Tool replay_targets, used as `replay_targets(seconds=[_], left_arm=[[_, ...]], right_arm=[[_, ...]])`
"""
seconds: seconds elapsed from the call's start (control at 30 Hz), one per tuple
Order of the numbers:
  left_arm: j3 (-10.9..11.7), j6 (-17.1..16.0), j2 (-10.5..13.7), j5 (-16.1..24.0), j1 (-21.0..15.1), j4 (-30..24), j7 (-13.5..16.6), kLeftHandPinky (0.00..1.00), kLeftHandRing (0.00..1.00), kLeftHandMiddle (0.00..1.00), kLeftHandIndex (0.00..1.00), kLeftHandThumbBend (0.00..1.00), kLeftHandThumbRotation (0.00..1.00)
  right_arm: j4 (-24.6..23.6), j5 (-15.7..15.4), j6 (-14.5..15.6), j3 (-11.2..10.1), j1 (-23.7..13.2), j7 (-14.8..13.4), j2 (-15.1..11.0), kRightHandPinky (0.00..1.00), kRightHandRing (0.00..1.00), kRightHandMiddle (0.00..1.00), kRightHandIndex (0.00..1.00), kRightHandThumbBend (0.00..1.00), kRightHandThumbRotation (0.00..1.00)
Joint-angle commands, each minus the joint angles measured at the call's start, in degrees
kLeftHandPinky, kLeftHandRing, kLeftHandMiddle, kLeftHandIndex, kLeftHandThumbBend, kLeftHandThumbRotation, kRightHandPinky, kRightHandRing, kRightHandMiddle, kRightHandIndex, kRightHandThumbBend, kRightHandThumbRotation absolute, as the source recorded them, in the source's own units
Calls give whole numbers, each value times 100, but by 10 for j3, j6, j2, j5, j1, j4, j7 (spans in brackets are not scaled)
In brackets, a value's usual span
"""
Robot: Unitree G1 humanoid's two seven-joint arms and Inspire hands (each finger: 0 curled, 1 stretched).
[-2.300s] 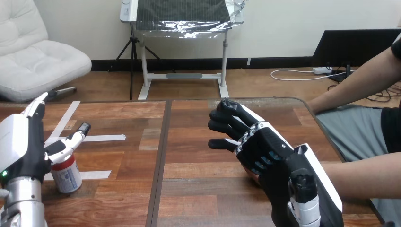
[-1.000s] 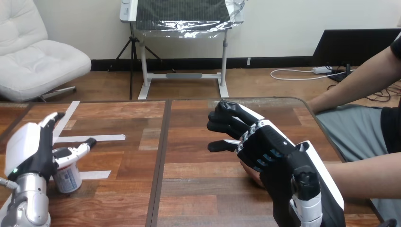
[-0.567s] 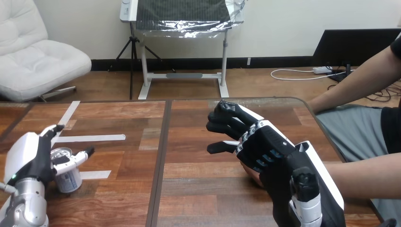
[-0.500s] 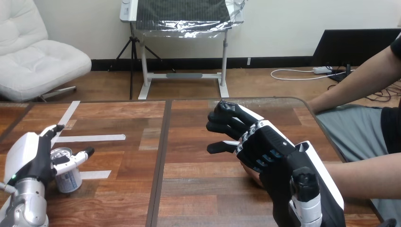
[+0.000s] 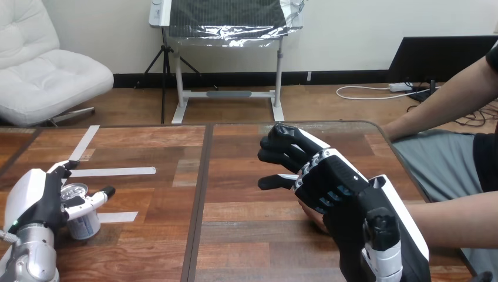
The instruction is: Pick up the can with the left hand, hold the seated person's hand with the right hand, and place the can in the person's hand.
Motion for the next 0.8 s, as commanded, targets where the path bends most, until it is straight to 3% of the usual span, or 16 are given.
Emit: replay_targets(seconds=[0.0,0.5,0.77], left_arm=[[1,-1,20,-14,-49,2,-13,73,84,84,84,75,43],[15,14,20,-58,-45,2,-54,75,85,86,85,72,45],[14,19,20,-69,-44,2,-58,76,85,86,85,70,42]], right_arm=[[-13,10,-13,-8,-29,4,-2,73,85,86,86,78,96],[-12,3,-14,-9,-30,2,0,73,85,86,86,79,97],[-13,6,-13,-8,-30,3,0,72,85,86,86,78,97]])
